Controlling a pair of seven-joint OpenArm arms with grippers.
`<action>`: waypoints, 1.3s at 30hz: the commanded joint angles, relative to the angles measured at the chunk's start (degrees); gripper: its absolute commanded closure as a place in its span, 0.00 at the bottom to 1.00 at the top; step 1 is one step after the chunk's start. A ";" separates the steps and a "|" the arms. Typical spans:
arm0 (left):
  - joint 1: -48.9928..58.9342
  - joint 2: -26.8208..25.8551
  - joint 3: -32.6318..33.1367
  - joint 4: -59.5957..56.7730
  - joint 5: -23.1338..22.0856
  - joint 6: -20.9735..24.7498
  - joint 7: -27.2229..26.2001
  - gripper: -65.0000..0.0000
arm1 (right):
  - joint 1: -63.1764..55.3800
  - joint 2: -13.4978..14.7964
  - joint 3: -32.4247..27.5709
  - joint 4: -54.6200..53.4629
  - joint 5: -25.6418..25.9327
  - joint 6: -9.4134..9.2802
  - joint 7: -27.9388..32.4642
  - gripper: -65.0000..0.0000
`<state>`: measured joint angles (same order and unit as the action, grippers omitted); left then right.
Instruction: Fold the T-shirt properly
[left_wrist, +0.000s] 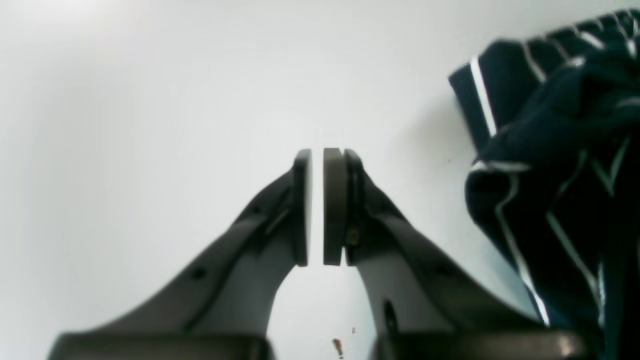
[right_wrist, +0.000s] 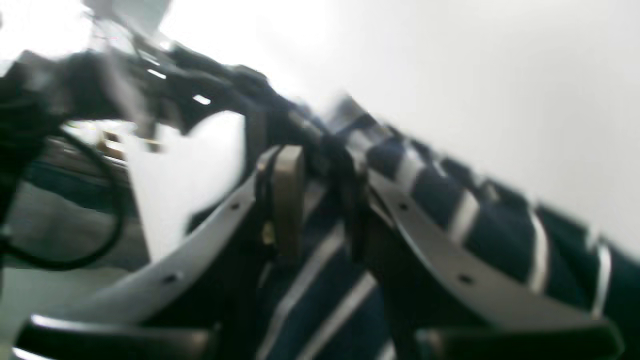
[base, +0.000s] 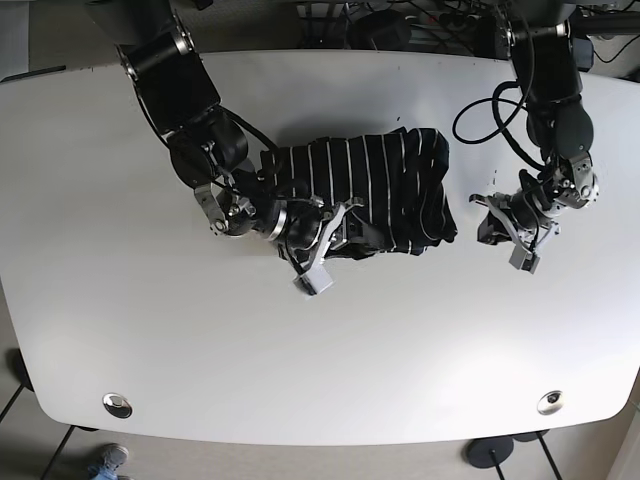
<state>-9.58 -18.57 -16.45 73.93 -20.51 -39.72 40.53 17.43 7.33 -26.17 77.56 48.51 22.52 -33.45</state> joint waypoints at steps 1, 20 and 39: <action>0.49 -2.58 -0.39 9.28 -4.06 -0.28 0.21 0.96 | -0.24 0.45 3.27 4.68 0.94 0.29 0.97 0.80; 22.82 10.79 0.58 28.00 -8.89 -0.28 11.20 0.96 | 5.03 2.03 12.06 -13.60 -21.48 1.96 3.25 0.80; -17.62 -0.29 16.23 -15.34 -8.81 -0.28 -1.19 0.96 | -17.65 7.92 12.24 4.42 -23.85 5.56 7.39 0.90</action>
<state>-25.54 -18.00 0.10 57.58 -28.36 -39.86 40.71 -1.17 14.90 -14.00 81.01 24.40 27.62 -26.13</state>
